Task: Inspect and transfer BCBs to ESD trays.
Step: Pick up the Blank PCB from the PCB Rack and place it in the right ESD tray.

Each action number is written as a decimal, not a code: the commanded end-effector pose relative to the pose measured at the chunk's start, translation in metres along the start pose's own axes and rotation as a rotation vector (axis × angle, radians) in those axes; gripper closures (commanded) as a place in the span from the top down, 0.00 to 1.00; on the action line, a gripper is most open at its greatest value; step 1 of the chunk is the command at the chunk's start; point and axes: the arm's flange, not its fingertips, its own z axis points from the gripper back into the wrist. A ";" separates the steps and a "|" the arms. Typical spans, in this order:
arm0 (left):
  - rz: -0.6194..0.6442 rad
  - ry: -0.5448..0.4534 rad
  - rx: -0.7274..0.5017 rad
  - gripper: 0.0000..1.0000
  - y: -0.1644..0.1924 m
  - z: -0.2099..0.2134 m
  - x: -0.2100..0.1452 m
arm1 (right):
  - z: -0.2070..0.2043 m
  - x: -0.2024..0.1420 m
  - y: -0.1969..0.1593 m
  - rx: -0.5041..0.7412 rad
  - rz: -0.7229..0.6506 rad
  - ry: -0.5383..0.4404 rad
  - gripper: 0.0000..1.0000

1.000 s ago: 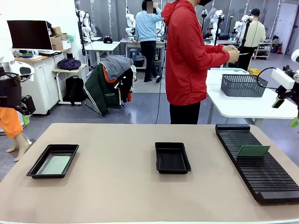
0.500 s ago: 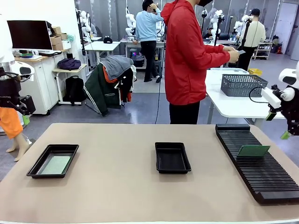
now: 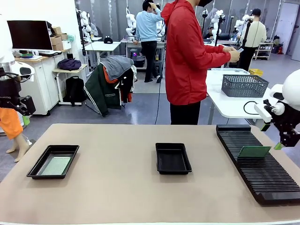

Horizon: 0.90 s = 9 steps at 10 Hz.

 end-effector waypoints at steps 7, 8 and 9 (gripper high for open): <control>0.000 0.001 0.005 1.00 0.000 -0.001 -0.001 | -0.067 -0.009 -0.015 -0.042 0.010 0.018 1.00; 0.000 0.001 0.005 1.00 0.000 -0.001 -0.001 | -0.071 -0.011 -0.017 -0.049 0.001 0.020 1.00; 0.000 0.001 0.005 1.00 0.000 -0.001 -0.001 | -0.075 -0.011 -0.019 -0.051 -0.007 0.012 1.00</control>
